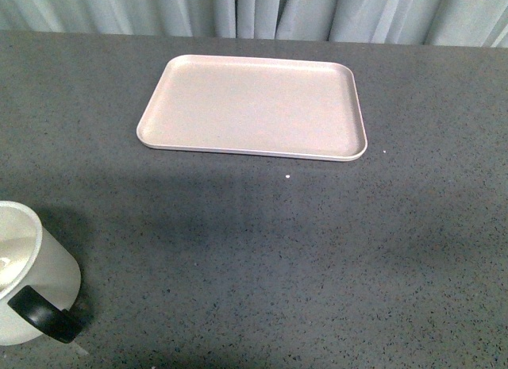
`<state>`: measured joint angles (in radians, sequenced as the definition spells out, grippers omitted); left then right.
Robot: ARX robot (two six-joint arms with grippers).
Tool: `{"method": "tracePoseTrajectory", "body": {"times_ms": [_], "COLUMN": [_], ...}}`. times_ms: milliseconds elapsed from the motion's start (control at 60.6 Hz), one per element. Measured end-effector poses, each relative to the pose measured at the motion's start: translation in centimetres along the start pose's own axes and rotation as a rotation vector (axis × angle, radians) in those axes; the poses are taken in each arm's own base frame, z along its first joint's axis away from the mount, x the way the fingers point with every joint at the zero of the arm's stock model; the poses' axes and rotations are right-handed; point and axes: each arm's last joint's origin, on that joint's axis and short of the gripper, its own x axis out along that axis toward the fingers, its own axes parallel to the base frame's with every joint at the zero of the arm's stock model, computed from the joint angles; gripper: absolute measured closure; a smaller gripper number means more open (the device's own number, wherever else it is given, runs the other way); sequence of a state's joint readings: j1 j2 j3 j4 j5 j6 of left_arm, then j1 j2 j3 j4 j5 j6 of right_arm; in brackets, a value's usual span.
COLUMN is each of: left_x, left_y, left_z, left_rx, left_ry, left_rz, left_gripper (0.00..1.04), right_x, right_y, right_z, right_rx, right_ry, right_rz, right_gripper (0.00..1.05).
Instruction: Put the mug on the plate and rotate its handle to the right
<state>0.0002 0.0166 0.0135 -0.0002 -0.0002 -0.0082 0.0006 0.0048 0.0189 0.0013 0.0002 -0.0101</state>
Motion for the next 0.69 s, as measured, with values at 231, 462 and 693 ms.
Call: {"method": "tracePoseTrajectory", "body": {"times_ms": [231, 462, 693], "left_x": [0.0, 1.3, 7.0], "left_y": [0.0, 0.1, -0.1], "left_z": [0.0, 1.0, 1.4], "left_rx": [0.0, -0.265, -0.186], "left_ry": [0.0, 0.419, 0.527], "left_rz": [0.0, 0.073, 0.025], "left_gripper": [0.09, 0.09, 0.09], "right_x": [0.0, 0.0, 0.0], "right_y": [0.0, 0.0, 0.0], "right_z": [0.0, 0.0, 0.0], "right_rx": [0.0, 0.0, 0.0], "right_ry": [0.0, 0.0, 0.0], "right_rz": [0.0, 0.0, 0.0], "right_gripper": [0.09, 0.09, 0.09]}}
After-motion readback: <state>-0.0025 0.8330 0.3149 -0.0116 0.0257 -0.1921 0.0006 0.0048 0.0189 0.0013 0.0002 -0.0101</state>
